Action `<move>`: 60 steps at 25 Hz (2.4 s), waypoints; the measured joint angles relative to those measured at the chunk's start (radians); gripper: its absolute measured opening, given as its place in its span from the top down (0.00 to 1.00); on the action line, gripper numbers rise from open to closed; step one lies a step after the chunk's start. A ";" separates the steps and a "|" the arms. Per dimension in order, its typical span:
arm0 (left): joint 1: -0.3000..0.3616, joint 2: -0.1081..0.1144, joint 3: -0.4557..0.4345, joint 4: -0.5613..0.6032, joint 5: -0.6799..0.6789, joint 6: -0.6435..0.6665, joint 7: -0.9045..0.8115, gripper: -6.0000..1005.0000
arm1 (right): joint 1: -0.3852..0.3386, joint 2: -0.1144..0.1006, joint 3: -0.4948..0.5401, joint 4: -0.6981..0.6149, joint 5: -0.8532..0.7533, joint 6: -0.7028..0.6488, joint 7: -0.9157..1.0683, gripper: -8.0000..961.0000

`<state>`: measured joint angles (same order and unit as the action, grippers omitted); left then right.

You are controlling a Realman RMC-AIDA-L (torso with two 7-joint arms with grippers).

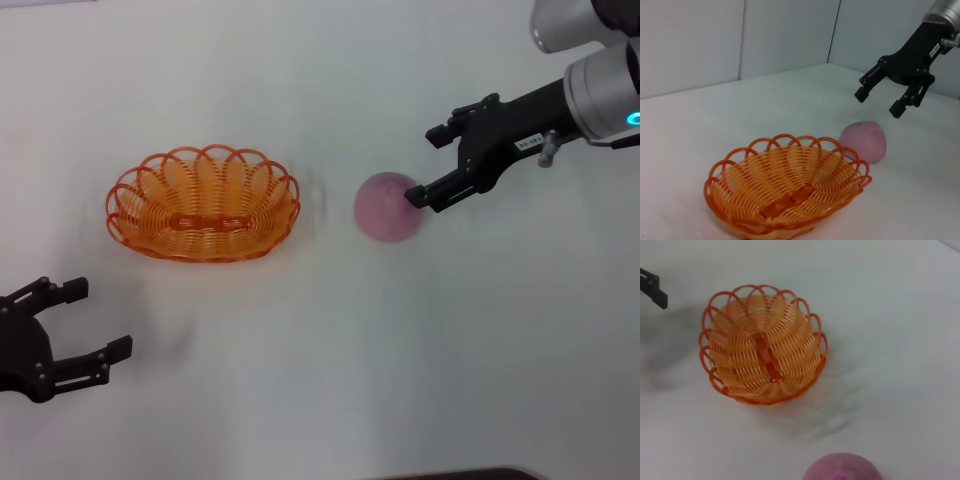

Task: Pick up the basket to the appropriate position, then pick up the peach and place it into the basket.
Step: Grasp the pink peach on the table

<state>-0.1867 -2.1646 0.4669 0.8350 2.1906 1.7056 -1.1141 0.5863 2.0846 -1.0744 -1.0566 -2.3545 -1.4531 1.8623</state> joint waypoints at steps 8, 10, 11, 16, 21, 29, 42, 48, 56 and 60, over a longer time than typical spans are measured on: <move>-0.002 0.002 -0.002 -0.009 0.000 0.000 0.000 0.07 | 0.033 0.001 -0.018 0.020 -0.040 0.029 0.032 0.01; -0.002 0.002 -0.002 -0.010 0.000 0.000 0.000 0.07 | 0.045 0.001 -0.025 0.035 -0.047 0.040 0.042 0.01; -0.003 0.002 -0.001 -0.010 0.000 0.000 0.000 0.07 | 0.052 0.002 -0.028 0.044 -0.048 0.044 0.045 0.02; -0.005 0.002 -0.001 -0.010 -0.004 0.000 0.001 0.07 | 0.088 0.003 -0.057 0.098 -0.051 0.072 0.047 0.02; -0.005 0.000 -0.001 -0.010 -0.007 0.000 0.001 0.07 | 0.114 0.005 -0.094 0.153 -0.050 0.085 0.047 0.02; -0.006 0.000 -0.001 -0.010 -0.010 0.000 -0.001 0.07 | 0.134 0.006 -0.101 0.195 -0.049 0.096 0.048 0.02; -0.008 0.000 0.003 -0.010 -0.010 0.000 -0.004 0.07 | 0.144 0.006 -0.130 0.239 -0.049 0.154 0.063 0.02; -0.008 0.000 0.001 -0.010 -0.007 0.000 -0.004 0.07 | 0.144 0.006 -0.130 0.230 -0.047 0.173 0.078 0.02; -0.008 0.000 -0.002 -0.010 -0.003 0.000 -0.005 0.07 | 0.144 0.007 -0.131 0.226 -0.045 0.171 0.078 0.27; -0.009 0.001 -0.002 -0.010 -0.004 0.000 -0.006 0.07 | 0.144 0.007 -0.131 0.225 -0.045 0.167 0.079 0.37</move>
<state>-0.1958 -2.1631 0.4644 0.8252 2.1871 1.7058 -1.1198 0.7304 2.0920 -1.2056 -0.8313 -2.3991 -1.2865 1.9413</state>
